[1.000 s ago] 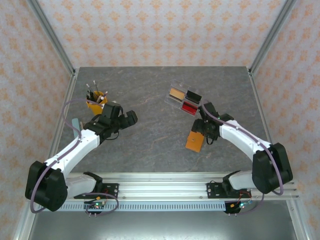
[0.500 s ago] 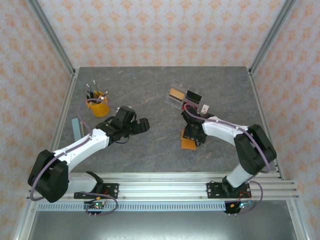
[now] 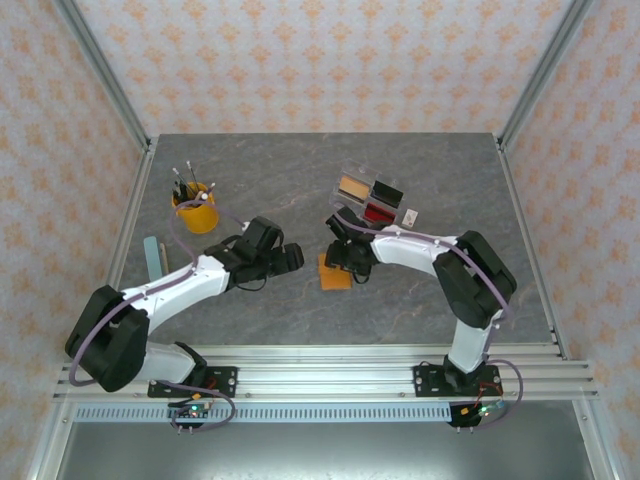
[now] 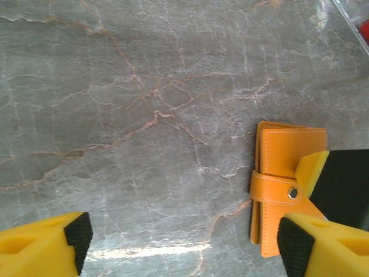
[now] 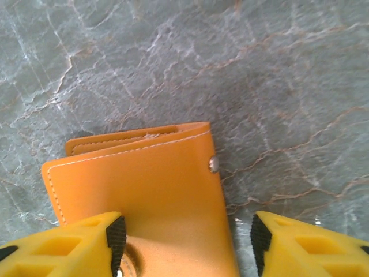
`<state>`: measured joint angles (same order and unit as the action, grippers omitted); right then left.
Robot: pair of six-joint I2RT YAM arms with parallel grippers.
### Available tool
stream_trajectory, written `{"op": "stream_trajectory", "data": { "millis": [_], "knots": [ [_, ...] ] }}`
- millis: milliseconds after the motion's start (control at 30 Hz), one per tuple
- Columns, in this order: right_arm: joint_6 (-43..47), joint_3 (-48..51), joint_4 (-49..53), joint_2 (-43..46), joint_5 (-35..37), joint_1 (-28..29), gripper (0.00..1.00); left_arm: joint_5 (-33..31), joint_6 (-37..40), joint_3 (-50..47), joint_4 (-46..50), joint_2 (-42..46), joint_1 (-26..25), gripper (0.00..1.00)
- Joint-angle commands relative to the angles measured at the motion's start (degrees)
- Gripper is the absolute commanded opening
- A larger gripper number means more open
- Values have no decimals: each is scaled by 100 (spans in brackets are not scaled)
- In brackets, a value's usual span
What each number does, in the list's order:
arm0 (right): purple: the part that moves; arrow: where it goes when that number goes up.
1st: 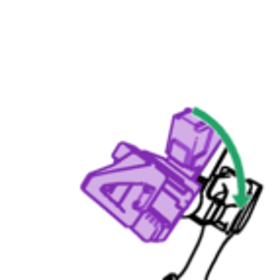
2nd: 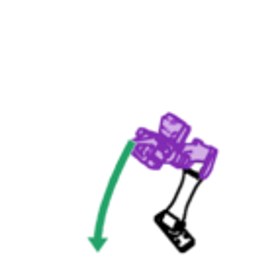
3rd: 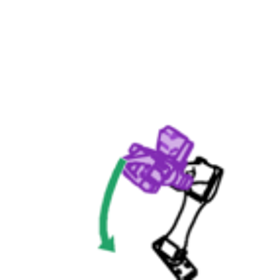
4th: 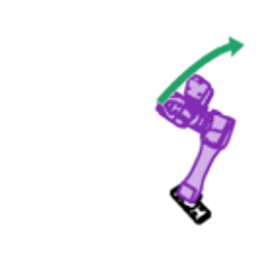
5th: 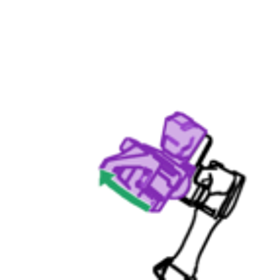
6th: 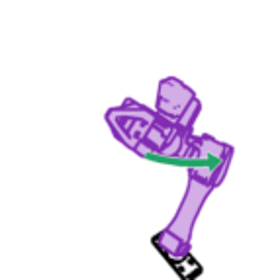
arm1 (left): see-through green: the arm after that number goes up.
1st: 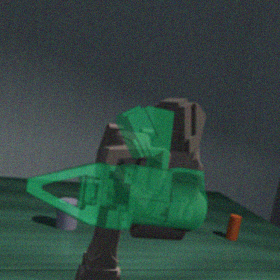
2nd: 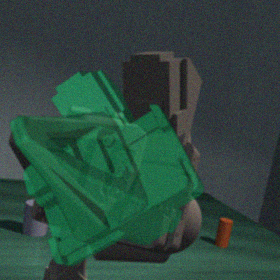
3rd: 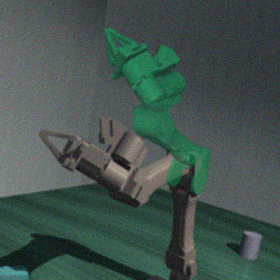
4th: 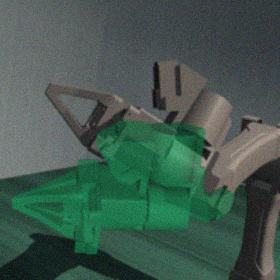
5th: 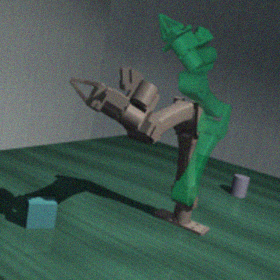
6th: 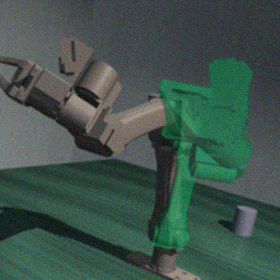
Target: Take the credit cards out of the card holder
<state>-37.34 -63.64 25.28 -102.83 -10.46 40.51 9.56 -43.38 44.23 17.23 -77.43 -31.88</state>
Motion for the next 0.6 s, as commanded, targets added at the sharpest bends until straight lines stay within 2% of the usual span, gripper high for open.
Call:
{"op": "stream_trajectory", "data": {
  "millis": [0,167,300,567],
  "knots": [
    [17,70,269,476,399,-140,64,187,-212,42,-244,-125,-101,81],
    [85,124,144,477,54,-358,65,404,-341,92,-431,-420,-217,69],
    [427,-424,467,13,30,-369,65,505,-458,161,-604,-677,-351,62],
    [900,-1292,1259,-771,481,-368,65,277,-624,50,-611,-679,-438,64]
  ]
}}
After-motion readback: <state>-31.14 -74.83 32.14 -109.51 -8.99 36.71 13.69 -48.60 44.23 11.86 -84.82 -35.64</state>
